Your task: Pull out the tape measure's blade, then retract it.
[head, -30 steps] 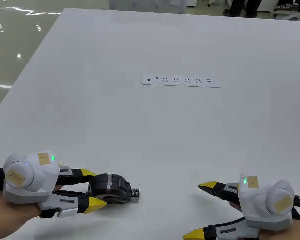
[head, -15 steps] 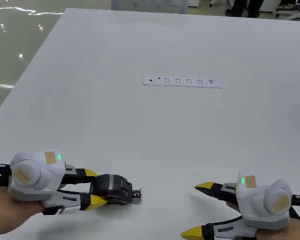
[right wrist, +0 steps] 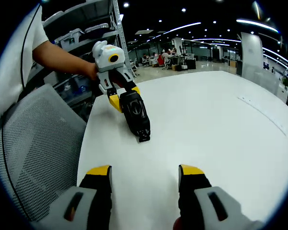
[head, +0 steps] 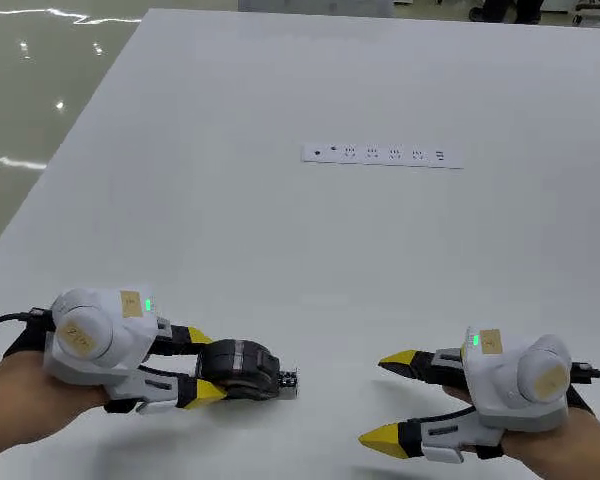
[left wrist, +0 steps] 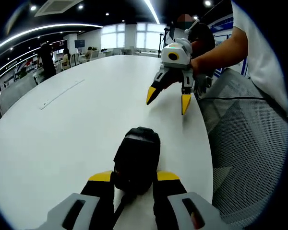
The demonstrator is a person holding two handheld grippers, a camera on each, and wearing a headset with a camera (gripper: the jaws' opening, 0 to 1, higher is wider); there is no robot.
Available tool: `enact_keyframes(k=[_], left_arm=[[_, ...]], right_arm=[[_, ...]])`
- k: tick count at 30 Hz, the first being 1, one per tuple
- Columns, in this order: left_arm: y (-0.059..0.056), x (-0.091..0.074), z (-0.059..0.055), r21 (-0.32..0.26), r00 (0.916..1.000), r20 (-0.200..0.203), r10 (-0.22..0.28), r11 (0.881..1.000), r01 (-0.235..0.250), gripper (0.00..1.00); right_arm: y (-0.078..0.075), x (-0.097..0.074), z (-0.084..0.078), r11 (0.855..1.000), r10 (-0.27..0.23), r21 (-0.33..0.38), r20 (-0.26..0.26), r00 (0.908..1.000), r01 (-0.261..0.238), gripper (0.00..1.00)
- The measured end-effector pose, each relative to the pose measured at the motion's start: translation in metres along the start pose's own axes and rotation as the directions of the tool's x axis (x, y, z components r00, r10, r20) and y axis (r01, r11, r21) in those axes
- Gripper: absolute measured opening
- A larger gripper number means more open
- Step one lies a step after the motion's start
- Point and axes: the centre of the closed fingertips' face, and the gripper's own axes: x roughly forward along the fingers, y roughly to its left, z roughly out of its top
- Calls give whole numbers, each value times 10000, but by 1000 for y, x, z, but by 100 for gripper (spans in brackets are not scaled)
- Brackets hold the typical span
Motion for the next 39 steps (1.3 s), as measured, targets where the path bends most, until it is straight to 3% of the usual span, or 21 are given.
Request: enact_keyframes(k=[18,35,39], left_arm=[[0,1,-1,489,9996,-263,-109,9987,122,27],[-1,1,-1,743,9985,-431,-323,9966,354,26],[-1,1,-1,770,9988,-363,-332,9964,359,27]], right_arm=[[-2,40,21,9969,454,-670,491,9978,-421,41],[1,71,26,9921,732,-1068,661,9951,-659,28],[3,77,28,9875,723,-1448,601,9956,-630,25]])
